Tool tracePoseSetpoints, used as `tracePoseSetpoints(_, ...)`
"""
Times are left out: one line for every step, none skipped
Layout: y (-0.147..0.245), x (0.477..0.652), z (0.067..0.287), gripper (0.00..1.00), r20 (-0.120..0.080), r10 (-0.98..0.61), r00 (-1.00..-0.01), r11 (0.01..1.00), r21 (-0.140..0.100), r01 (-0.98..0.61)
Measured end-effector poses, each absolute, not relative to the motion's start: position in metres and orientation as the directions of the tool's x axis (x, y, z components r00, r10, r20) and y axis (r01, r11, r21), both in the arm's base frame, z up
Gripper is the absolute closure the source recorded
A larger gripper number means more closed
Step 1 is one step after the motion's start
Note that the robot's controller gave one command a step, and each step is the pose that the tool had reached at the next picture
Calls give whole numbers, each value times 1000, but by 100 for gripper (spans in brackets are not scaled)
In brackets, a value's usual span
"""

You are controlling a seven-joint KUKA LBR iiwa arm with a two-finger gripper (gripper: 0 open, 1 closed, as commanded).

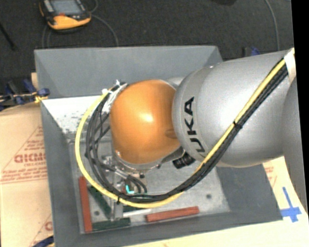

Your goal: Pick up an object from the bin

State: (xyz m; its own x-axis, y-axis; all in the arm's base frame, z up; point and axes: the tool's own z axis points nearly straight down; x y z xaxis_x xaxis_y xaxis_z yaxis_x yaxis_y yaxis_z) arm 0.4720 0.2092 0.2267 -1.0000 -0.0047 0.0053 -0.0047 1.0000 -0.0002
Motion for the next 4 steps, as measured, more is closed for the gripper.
tracePoseSetpoints(208,474,230,0,-2,-1,-1000,1000,2,-1)
tracePoseSetpoints(152,483,177,0,-7,17,-1000,1000,4,17)
tracePoseSetpoints(153,497,109,0,-7,46,-999,999,1,46)
tracePoseSetpoints(114,485,77,100,1,138,-990,990,1,138)
